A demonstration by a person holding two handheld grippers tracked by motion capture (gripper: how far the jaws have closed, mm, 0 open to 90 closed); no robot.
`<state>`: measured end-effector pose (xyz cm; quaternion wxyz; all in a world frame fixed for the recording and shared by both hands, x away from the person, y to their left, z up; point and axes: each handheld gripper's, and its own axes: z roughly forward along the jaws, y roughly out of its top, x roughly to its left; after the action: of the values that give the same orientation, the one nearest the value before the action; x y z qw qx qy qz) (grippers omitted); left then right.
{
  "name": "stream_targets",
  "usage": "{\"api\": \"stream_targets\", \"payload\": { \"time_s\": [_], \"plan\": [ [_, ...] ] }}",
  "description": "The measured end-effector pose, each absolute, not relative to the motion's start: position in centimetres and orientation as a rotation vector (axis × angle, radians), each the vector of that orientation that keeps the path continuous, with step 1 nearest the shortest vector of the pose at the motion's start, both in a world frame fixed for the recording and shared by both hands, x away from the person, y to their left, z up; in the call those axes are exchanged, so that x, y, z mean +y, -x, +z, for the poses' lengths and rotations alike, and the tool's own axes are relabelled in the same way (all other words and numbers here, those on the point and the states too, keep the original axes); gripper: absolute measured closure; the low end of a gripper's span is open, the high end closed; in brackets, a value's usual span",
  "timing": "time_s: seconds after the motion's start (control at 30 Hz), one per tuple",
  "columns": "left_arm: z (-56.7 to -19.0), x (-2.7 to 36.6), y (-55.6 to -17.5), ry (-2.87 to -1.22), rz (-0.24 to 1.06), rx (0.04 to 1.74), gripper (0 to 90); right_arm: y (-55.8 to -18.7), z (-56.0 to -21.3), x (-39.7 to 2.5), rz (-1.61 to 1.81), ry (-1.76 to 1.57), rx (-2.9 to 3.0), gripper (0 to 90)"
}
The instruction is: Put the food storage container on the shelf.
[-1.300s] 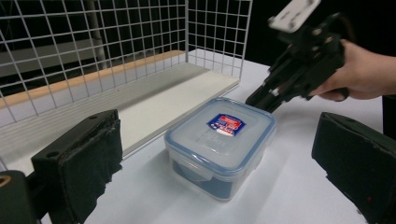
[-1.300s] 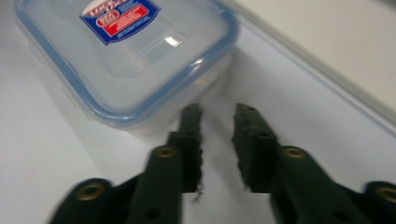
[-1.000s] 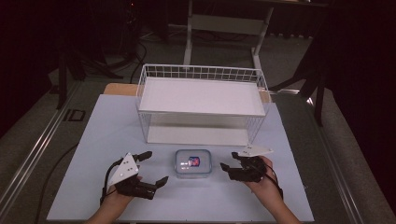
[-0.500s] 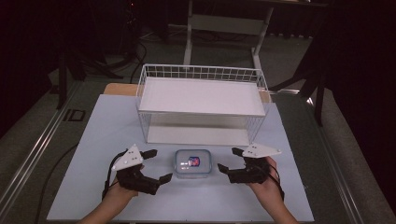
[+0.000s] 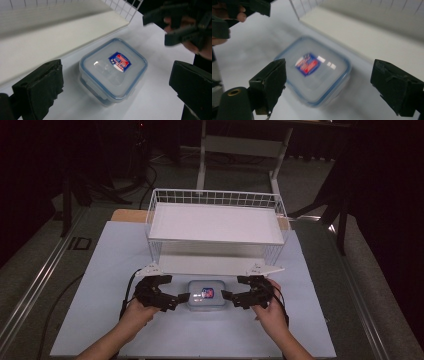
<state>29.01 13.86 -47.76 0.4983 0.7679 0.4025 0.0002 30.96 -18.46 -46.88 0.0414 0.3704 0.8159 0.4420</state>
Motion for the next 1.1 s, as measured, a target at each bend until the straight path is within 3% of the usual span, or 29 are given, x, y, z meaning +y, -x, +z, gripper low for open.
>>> {"api": "stream_targets", "payload": {
  "time_s": [0.27,0.33,0.57,0.6,0.9,1.1],
  "plan": [
    [-50.8,12.3,-30.3,-1.855,-0.175,1.129,0.5,-32.6,-49.8,-17.8,1.416,-1.501,2.592,14.3],
    [-51.4,12.2,-30.6,-1.828,-0.220,1.159,0.5,-32.9,-50.1,-17.8,1.418,-1.582,2.574,19.8],
    [-52.8,12.1,-31.6,-1.789,-0.304,1.264,0.5,-33.9,-51.2,-17.9,1.409,-1.773,2.571,24.4],
    [-53.0,12.1,-31.7,-1.797,-0.317,1.272,0.7,-34.0,-51.3,-18.0,1.396,-1.791,2.566,29.8],
    [-53.9,11.5,-32.0,-1.754,-0.383,1.314,22.6,-34.3,-52.2,-17.4,1.377,-1.902,2.600,34.5],
    [-53.8,11.4,-32.1,-1.765,-0.403,1.316,23.8,-34.4,-52.3,-17.8,1.389,-1.988,2.589,39.5]
  ]
}}
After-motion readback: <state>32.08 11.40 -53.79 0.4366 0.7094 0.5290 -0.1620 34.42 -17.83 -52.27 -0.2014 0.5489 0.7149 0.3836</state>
